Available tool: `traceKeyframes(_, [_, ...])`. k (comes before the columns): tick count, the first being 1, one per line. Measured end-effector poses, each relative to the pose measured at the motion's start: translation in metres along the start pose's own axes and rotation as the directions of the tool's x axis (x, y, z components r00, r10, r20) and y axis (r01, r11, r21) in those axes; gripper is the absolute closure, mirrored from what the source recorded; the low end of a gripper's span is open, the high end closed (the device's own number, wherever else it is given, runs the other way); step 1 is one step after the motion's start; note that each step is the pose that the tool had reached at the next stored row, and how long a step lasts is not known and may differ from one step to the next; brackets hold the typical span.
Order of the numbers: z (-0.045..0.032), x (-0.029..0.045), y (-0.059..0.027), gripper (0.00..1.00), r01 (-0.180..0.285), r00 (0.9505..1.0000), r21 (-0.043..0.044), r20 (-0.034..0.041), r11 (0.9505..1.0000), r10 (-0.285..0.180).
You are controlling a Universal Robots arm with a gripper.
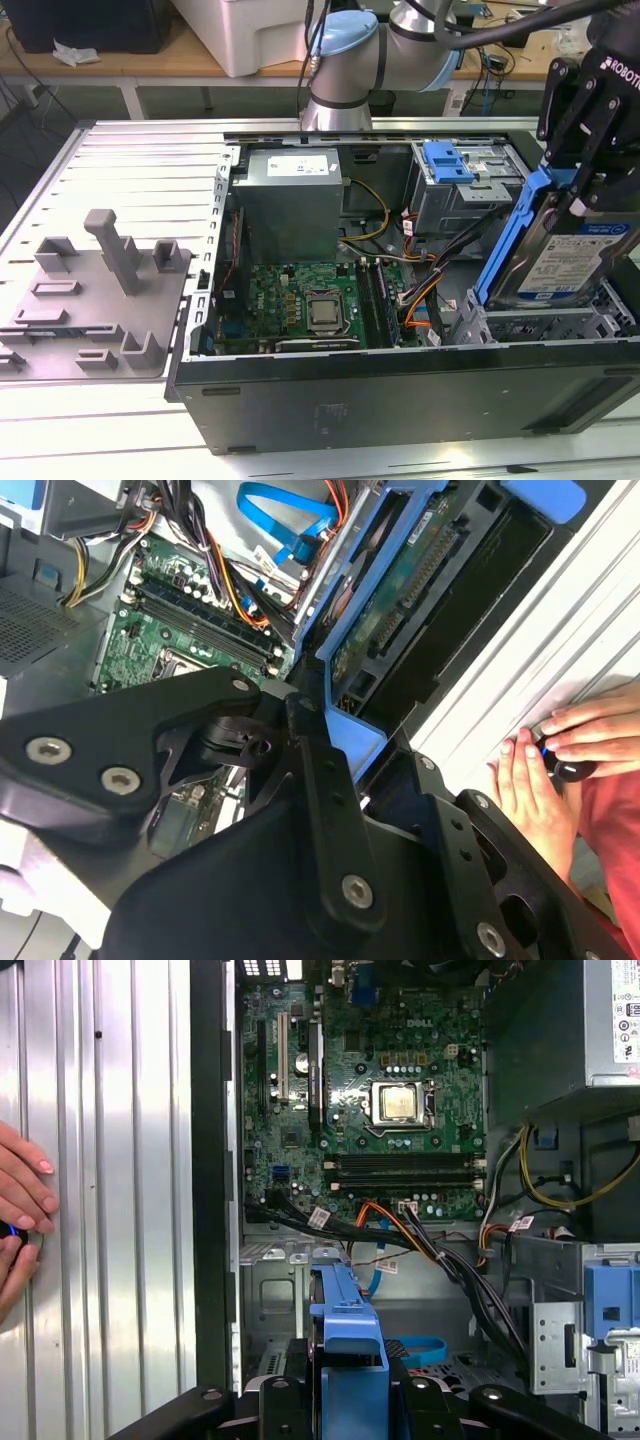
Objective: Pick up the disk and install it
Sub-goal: 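Insert the disk into the insertion slot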
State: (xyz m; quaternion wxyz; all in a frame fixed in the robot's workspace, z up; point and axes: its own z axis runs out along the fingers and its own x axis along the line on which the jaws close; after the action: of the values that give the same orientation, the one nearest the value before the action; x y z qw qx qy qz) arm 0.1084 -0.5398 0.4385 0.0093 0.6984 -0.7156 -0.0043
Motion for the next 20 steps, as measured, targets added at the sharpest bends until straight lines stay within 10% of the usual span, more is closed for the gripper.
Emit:
traceKeyframes(14, [0.0072, 0.0005, -0.0001, 0.63, 0.0, 1.0, -0.0001, 0.0003, 1.0, 0.0])
traceKeyframes(20, [-0.0097, 0.0007, 0.0002, 0.63, 0.0, 1.0, 0.0, 0.0003, 1.0, 0.0])
